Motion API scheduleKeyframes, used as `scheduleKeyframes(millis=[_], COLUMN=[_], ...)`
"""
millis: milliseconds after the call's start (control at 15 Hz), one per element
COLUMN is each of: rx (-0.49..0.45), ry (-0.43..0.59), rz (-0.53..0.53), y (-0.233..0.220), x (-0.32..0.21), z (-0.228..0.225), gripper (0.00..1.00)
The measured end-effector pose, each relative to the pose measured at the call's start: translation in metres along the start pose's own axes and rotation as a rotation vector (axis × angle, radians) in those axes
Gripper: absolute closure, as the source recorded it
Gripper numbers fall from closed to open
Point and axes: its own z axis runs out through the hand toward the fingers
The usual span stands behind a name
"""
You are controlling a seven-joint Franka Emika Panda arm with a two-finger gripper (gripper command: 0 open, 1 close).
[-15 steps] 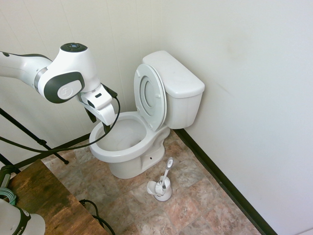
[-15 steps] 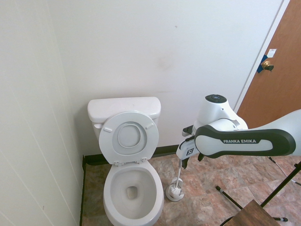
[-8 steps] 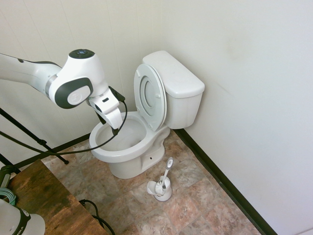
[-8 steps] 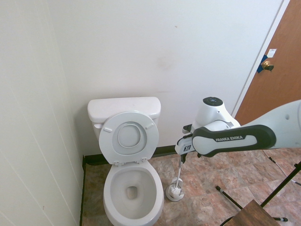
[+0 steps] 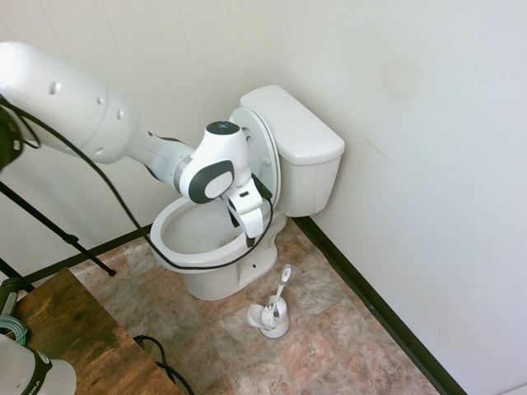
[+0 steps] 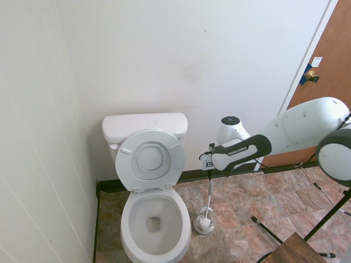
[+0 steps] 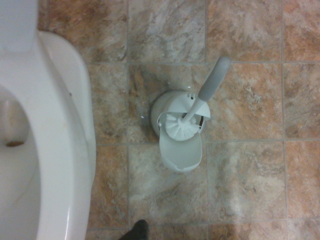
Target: Clean the toilet
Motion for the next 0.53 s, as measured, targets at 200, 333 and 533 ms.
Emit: scheduleKeyframes(millis=[200, 333, 533], rx=[-0.010, -0.009, -0.025], ry=[-0.018, -0.028, -0.036], rz=[0.069, 0.117, 0.174], y=[-0.027, -0.041, -0.050], x=[0.030, 0.048, 0.070], z=[0.045, 0.069, 0.100], gripper=[0.00, 0.00, 0.00])
